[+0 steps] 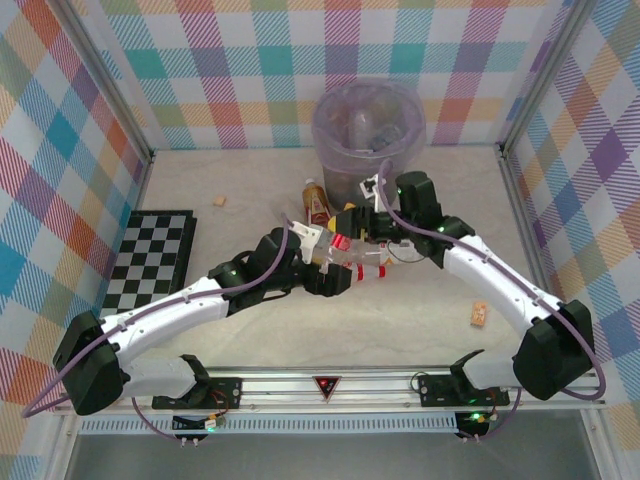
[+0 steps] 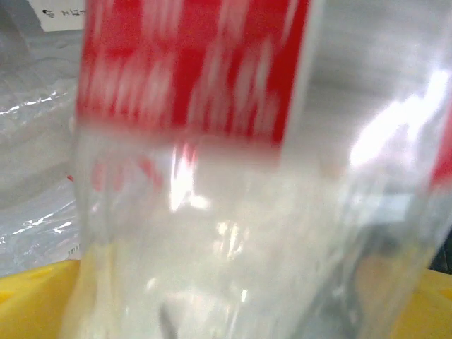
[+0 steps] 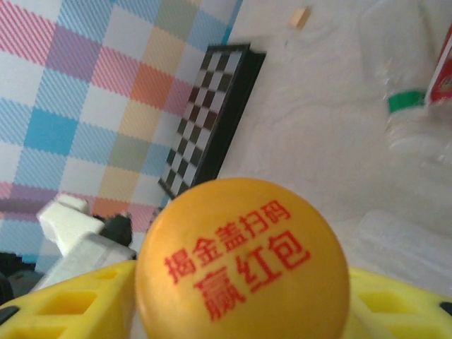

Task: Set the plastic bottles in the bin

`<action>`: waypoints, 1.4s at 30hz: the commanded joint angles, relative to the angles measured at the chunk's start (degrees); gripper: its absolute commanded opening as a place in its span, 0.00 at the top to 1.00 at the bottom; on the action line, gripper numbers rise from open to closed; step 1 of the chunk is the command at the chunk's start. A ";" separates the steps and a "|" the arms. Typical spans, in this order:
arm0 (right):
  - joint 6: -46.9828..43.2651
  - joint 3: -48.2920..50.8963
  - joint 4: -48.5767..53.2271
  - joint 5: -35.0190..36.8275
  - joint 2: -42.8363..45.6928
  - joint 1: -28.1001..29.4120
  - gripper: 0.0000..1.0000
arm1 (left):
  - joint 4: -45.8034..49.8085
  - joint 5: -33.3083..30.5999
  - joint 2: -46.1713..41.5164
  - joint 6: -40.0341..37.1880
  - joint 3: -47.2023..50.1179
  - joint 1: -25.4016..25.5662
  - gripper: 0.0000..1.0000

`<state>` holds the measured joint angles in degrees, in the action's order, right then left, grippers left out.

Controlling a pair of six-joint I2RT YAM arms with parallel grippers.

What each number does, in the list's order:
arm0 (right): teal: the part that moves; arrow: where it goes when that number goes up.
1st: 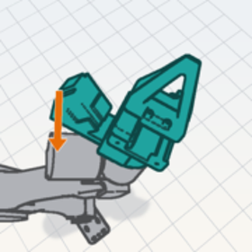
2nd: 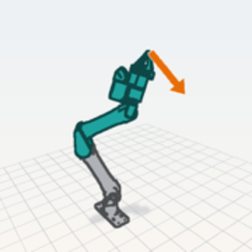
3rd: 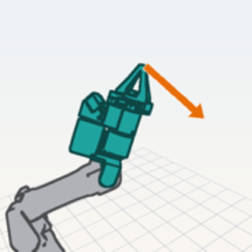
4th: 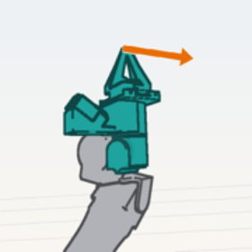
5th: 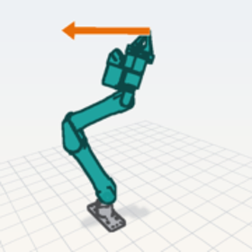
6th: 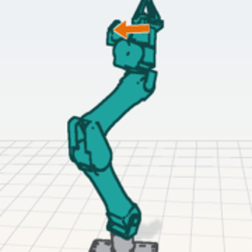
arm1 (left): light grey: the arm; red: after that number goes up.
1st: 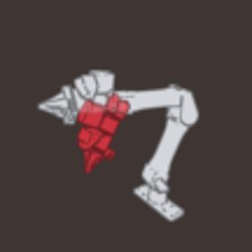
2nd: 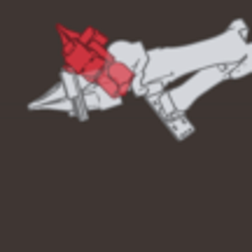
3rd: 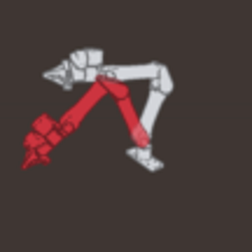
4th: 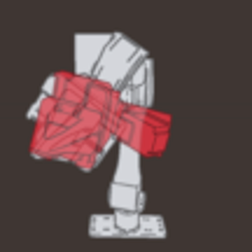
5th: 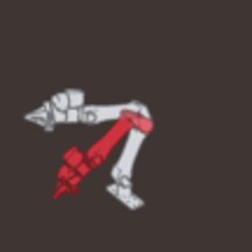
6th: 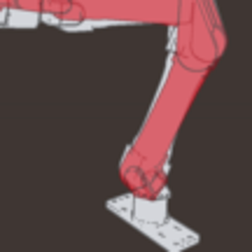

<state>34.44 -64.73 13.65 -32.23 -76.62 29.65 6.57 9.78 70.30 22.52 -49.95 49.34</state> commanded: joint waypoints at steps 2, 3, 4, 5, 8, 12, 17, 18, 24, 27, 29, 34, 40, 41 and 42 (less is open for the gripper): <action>-9.75 -9.63 11.60 11.11 -0.67 -0.62 0.50 | 1.39 -1.80 -3.27 -2.26 0.18 -0.29 0.00; -11.33 -12.09 12.86 12.55 -1.00 -1.04 0.50 | 1.96 -2.08 -3.62 -2.63 0.47 -0.30 0.00; -12.89 -14.52 14.04 14.35 -1.44 -1.21 0.50 | 2.57 -2.34 -3.91 -2.76 0.69 -0.26 0.00; -14.27 -16.96 14.88 15.88 -2.04 -1.40 0.51 | 3.19 -2.67 -4.09 -2.98 0.85 -0.30 0.00; -17.98 -23.03 15.97 21.37 -4.04 -2.27 0.54 | 5.17 -4.40 -4.48 -3.30 0.73 -0.30 0.00; -20.13 -30.68 15.79 24.19 -7.95 -4.58 0.56 | 7.38 -5.39 -4.35 -3.65 -0.68 -0.30 0.00; -24.07 -40.87 16.26 30.56 -14.18 -7.50 0.59 | 8.49 -6.34 -5.83 -3.29 -0.58 -0.26 0.00; -24.20 -43.18 16.71 30.90 -15.82 -8.71 0.60 | 8.62 -6.51 -6.41 -3.07 -0.22 -0.30 0.00; -22.90 -56.19 18.83 32.04 -25.41 -13.94 0.62 | 11.79 -8.11 -11.00 -0.67 2.58 -0.19 0.00; -23.98 -66.23 24.54 33.03 -32.20 -15.23 0.62 | 12.99 -9.39 -13.46 0.76 4.37 -0.21 0.00; -25.34 -72.58 28.39 33.98 -36.84 -15.38 0.62 | 15.25 -11.05 -14.33 1.71 4.08 -0.21 0.00; -26.54 -79.86 31.76 33.82 -44.67 -15.39 0.62 | 21.02 -14.65 -13.78 3.31 0.45 -0.21 0.00; -27.38 -81.49 32.82 33.52 -49.16 -15.32 0.62 | 21.03 -14.88 -14.59 4.07 0.16 -0.21 0.00; -27.51 -82.09 33.43 33.49 -49.99 -15.32 0.62 | 20.96 -14.99 -14.75 4.21 0.49 -0.21 0.00; -27.79 -82.60 34.14 33.39 -50.79 -15.26 0.61 | 20.95 -15.14 -14.94 4.42 0.74 -0.15 0.00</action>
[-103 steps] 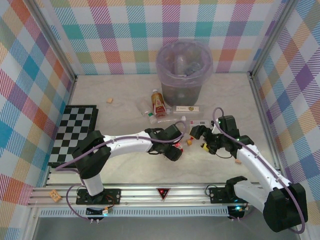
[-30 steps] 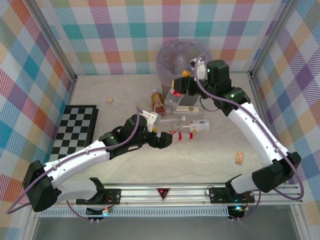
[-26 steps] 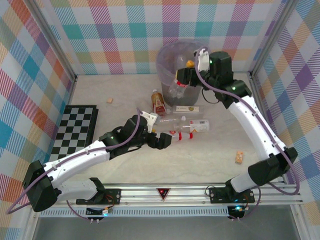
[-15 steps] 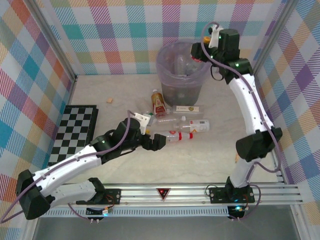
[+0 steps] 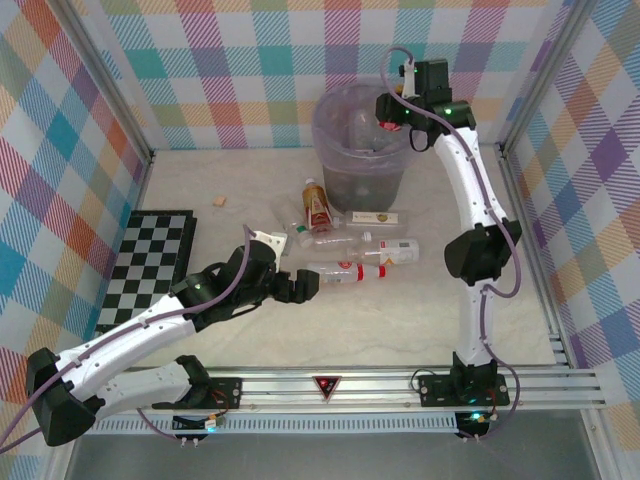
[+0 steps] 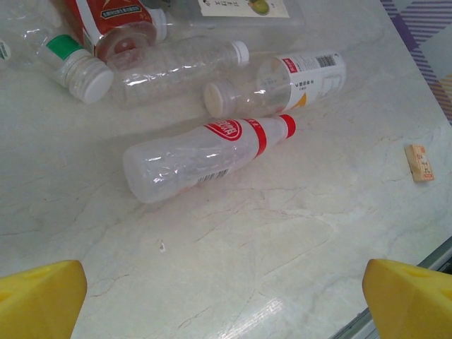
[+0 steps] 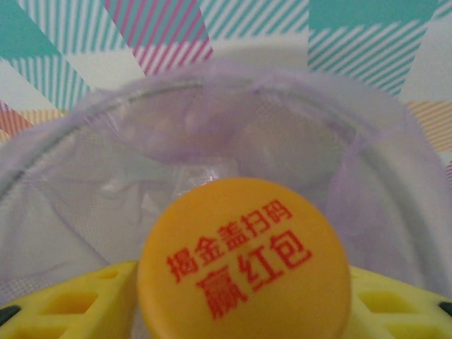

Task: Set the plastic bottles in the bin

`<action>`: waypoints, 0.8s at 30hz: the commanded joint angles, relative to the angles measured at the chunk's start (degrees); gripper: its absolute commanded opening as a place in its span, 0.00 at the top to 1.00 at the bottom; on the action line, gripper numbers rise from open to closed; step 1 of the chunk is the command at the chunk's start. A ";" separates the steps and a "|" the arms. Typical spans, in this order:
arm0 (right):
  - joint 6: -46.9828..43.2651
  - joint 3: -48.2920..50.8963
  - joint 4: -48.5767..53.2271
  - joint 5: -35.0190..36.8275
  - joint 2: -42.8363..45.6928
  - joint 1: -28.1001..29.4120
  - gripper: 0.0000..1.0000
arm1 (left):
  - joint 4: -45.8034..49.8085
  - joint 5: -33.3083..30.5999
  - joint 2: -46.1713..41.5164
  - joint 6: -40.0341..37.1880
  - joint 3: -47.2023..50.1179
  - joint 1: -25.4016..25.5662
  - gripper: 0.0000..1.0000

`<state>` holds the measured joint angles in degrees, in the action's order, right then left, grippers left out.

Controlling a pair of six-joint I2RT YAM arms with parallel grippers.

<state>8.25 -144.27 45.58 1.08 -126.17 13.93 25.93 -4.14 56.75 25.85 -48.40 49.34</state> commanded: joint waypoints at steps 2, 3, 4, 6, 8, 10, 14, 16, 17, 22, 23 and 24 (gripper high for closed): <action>-2.06 -3.19 2.79 0.21 -2.10 0.48 0.59 | 1.58 -1.36 -1.58 1.35 -0.38 -0.21 0.00; -2.19 -3.13 3.01 0.39 -2.49 0.48 0.55 | 1.54 -1.31 -1.58 1.55 -0.21 -0.21 0.00; -2.20 -3.13 3.23 0.57 -2.69 0.48 0.52 | 1.43 -1.35 -1.56 1.63 -0.05 -0.21 0.00; -2.05 -3.08 3.32 0.75 -2.70 0.48 0.44 | 1.43 -1.54 -1.50 1.61 0.04 -0.21 0.00; -2.01 -2.99 3.11 1.15 -2.25 0.48 0.36 | 1.49 -1.69 -1.34 1.66 -0.08 -0.21 0.00; -2.09 -3.19 2.85 1.38 -1.51 0.48 0.29 | 1.36 -1.49 -1.12 1.66 -0.11 -0.20 0.00; -2.46 -3.74 2.73 1.31 0.26 0.48 0.19 | 1.01 -1.23 -0.51 1.56 -0.07 -0.21 0.00; -2.88 -4.25 2.91 1.33 1.33 0.48 0.17 | 0.91 -1.08 -0.10 1.50 -0.18 -0.21 0.00; -3.02 -4.43 3.10 1.30 1.87 0.44 0.16 | 0.82 -1.06 -0.04 1.42 -0.19 -0.17 0.00; -3.99 -3.72 4.43 0.93 6.65 0.48 0.15 | 1.44 -1.70 1.37 0.66 -0.84 -0.19 0.00; -4.02 -3.08 4.59 0.74 7.91 0.49 0.14 | 1.73 -1.83 1.91 0.32 -1.05 -0.21 0.00; -4.12 -1.98 4.75 0.31 9.17 0.48 0.14 | 2.11 -2.04 2.71 -0.11 -1.56 -0.21 0.00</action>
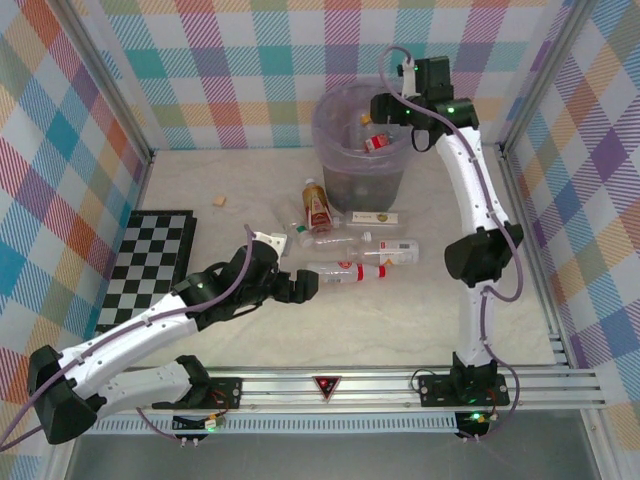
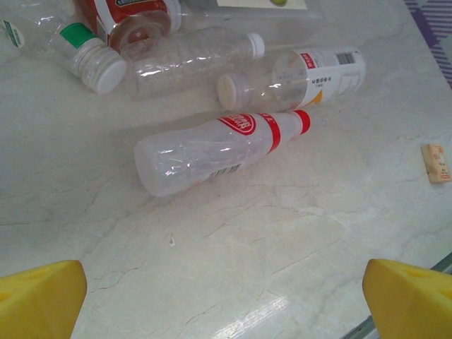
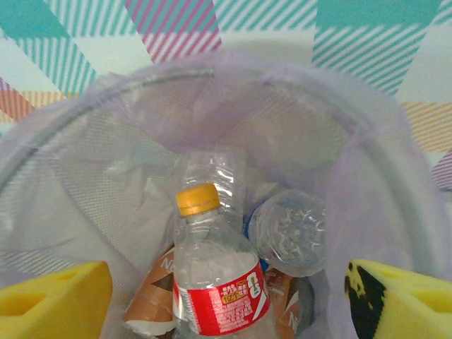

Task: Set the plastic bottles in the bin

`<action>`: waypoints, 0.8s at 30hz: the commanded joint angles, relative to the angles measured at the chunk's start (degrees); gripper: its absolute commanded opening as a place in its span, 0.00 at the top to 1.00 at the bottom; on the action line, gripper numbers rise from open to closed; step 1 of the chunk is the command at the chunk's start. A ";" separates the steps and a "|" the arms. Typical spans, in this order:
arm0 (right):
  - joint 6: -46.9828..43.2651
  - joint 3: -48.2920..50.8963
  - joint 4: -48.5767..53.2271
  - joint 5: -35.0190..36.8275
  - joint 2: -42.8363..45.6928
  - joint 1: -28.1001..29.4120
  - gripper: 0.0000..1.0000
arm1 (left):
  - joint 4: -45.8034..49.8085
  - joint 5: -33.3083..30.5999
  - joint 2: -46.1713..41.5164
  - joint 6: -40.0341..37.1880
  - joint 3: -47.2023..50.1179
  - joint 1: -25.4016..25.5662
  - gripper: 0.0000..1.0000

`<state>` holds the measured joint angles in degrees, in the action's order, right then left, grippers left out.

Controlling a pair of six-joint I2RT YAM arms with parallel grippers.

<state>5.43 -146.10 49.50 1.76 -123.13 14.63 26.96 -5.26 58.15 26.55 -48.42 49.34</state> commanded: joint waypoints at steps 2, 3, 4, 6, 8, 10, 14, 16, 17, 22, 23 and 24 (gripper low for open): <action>-1.34 3.06 0.95 -1.44 9.40 -0.22 0.13 | 1.67 -1.01 2.96 -2.26 -2.54 -0.19 0.00; -1.22 5.54 1.09 -2.02 11.33 -0.30 0.13 | 1.80 -1.07 3.83 -3.32 -3.14 -0.16 0.00; -0.88 8.57 1.22 -2.69 13.58 -0.33 0.12 | 1.98 -0.99 4.84 -4.68 -3.76 -0.20 0.00; 0.28 15.96 0.98 -4.20 18.70 -0.41 0.12 | 2.45 -0.75 7.06 -8.09 -5.43 -0.21 0.00; 2.06 25.10 -0.91 -7.08 24.73 -0.65 0.11 | 3.11 -0.58 9.59 -12.71 -7.55 -0.20 0.00; 4.33 34.61 -3.02 -11.06 31.10 -1.26 0.10 | 4.38 -0.17 12.71 -18.03 -10.20 -0.21 0.02; 7.65 48.35 -3.72 -16.93 40.57 -2.39 0.09 | 3.88 1.89 17.88 -27.89 -13.19 -0.30 0.13; 7.96 54.19 -2.38 -18.60 44.72 -3.02 0.09 | 3.09 2.14 20.41 -31.65 -14.33 -0.42 0.13; 8.31 56.65 -2.00 -18.95 46.38 -3.16 0.09 | 2.93 2.47 21.48 -33.10 -14.93 -0.59 0.13; 9.94 67.07 -0.80 -21.66 54.53 -3.73 0.09 | 2.84 7.16 28.83 -38.07 -18.27 -3.37 0.15; 9.97 68.13 -0.31 -21.93 55.56 -3.73 0.09 | 2.49 8.12 29.89 -38.74 -18.58 -3.80 0.15; 9.74 69.31 0.29 -22.00 56.75 -3.81 0.09 | 1.99 9.21 30.96 -39.36 -18.89 -4.49 0.15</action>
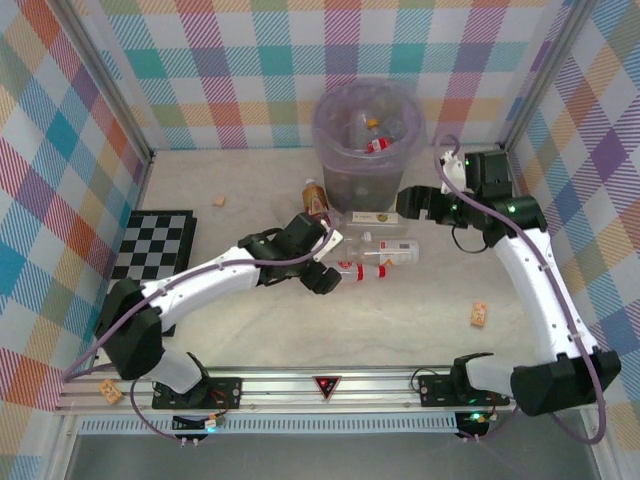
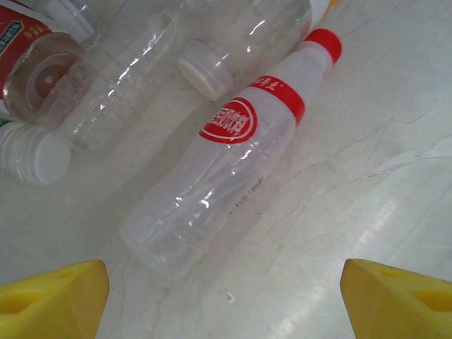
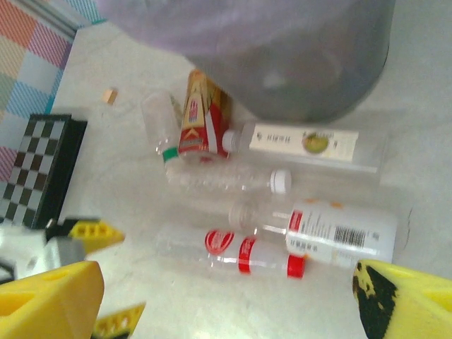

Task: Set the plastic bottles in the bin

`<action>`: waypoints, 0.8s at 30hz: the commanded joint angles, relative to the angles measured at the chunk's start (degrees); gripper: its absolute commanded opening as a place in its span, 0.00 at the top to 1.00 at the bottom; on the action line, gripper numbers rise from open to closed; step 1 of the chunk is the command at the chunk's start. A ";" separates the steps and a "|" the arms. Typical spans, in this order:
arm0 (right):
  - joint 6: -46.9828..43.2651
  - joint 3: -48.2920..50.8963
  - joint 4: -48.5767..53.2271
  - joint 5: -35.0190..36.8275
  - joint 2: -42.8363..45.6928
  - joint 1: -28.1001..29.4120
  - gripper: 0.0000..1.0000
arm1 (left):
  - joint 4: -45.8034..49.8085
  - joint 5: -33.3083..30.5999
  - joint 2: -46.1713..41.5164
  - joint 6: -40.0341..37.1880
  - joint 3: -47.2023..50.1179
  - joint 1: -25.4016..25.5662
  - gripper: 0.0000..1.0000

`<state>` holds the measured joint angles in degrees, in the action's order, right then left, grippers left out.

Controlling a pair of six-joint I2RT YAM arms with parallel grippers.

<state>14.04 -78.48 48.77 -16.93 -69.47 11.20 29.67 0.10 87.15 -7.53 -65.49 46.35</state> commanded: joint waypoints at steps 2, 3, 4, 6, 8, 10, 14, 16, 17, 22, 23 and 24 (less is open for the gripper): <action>1.12 3.44 2.06 -3.03 5.19 -0.47 0.09 | -1.48 4.55 4.42 -6.24 -2.47 -2.33 0.14; 1.06 4.29 2.56 -2.86 6.12 -0.46 0.09 | -1.56 3.56 5.95 -6.58 -2.96 -2.56 0.12; 0.99 4.82 2.93 -2.68 6.84 -0.52 0.09 | -1.44 2.05 7.48 -6.83 -3.66 -2.56 0.11; 1.30 5.51 4.04 -2.09 8.08 -0.58 0.09 | -0.83 -0.13 10.97 -7.41 -5.16 -2.55 0.08; 1.75 5.62 4.65 -2.16 8.97 -0.57 0.10 | -1.40 0.46 13.47 -7.66 -5.66 -2.51 0.07; 1.91 5.53 5.00 -1.94 9.92 -0.60 0.10 | -1.72 2.01 15.55 -7.68 -5.98 -2.58 0.07; 1.58 4.63 5.70 -0.13 10.84 -0.58 0.10 | -1.88 2.44 18.12 -7.79 -5.87 -2.57 0.09; 1.51 4.74 5.46 0.31 10.81 -0.57 0.10 | -1.72 1.96 18.60 -7.55 -5.61 -2.40 0.12; 1.51 4.90 5.21 0.45 10.61 -0.57 0.10 | -1.74 1.64 18.76 -7.45 -5.32 -2.25 0.13; 2.25 5.52 3.40 -0.37 9.14 -0.57 0.10 | -2.74 1.15 18.67 -7.67 -3.68 -1.36 0.26; 2.38 5.41 3.07 -0.51 8.94 -0.57 0.10 | -2.70 1.29 18.58 -7.83 -3.59 -1.26 0.28; 2.59 5.43 2.78 -0.64 8.87 -0.57 0.10 | -2.53 1.27 18.57 -7.98 -3.57 -1.09 0.30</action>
<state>15.73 -73.17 52.82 -17.02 -60.18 11.14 27.73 1.43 105.60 -14.87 -69.84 44.64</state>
